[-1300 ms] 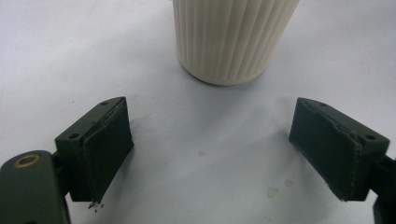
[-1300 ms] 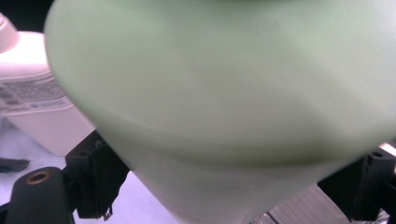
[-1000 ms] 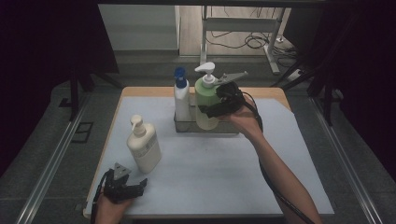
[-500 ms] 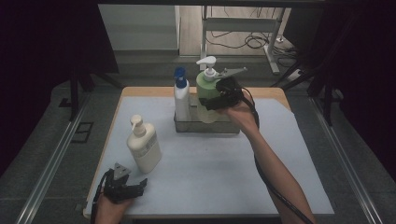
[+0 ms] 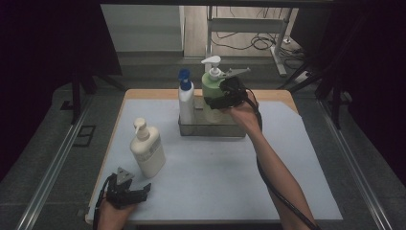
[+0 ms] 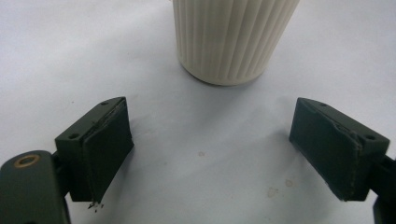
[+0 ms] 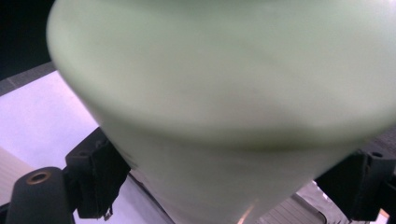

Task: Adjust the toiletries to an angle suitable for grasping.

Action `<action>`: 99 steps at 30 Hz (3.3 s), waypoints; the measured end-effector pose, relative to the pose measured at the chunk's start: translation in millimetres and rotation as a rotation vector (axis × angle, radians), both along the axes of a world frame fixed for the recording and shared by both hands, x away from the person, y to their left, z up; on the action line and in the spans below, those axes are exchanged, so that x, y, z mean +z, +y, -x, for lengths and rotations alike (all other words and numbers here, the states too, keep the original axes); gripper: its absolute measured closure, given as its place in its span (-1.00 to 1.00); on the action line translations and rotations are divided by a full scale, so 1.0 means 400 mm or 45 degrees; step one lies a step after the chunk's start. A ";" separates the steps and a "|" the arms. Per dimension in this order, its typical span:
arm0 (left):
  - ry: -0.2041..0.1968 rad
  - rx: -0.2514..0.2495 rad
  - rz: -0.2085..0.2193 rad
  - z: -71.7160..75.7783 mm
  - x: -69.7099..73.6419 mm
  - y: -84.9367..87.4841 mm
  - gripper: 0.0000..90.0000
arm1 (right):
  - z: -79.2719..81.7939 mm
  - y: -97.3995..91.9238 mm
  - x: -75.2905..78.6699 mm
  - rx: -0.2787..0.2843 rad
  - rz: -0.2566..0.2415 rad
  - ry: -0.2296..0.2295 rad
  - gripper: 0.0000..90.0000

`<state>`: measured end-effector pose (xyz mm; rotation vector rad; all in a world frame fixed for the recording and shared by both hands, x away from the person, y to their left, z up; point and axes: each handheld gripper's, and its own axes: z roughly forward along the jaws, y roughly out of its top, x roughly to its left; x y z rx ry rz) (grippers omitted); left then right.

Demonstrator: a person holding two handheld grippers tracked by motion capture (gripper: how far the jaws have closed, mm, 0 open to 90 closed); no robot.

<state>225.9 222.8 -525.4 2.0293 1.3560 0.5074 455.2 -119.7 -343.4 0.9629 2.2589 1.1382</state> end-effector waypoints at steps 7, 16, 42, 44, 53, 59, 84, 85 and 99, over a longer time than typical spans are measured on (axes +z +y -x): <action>0.000 0.002 0.001 0.000 0.000 0.000 -0.72 | -0.015 0.006 -0.026 -0.004 0.017 0.007 -0.73; -0.001 0.001 0.000 0.000 0.000 0.000 -0.72 | -0.026 0.009 -0.054 0.001 0.024 0.033 -0.73; 0.000 0.001 -0.001 0.000 0.000 0.000 -0.72 | -0.046 0.013 -0.122 0.032 0.066 0.177 -0.72; -0.001 0.000 0.000 0.000 0.000 0.000 -0.72 | -0.049 0.013 -0.129 0.033 0.075 0.188 -0.72; 0.000 0.000 0.000 0.000 0.000 0.000 -0.72 | -0.057 0.013 -0.149 0.025 0.106 0.236 -0.72; 0.000 0.001 -0.001 0.000 0.000 0.000 -0.72 | -0.063 0.014 -0.161 0.022 0.120 0.249 -0.72; -0.002 0.001 -0.002 0.001 0.000 0.000 -0.72 | -0.046 -0.004 -0.164 0.010 0.064 0.190 -0.74; -0.002 0.001 -0.002 0.001 0.000 0.000 -0.72 | -0.044 -0.007 -0.162 0.008 0.058 0.189 -0.74; -0.003 0.003 0.002 0.001 -0.001 -0.001 -0.72 | -0.001 -0.039 -0.142 0.050 0.057 0.179 -0.71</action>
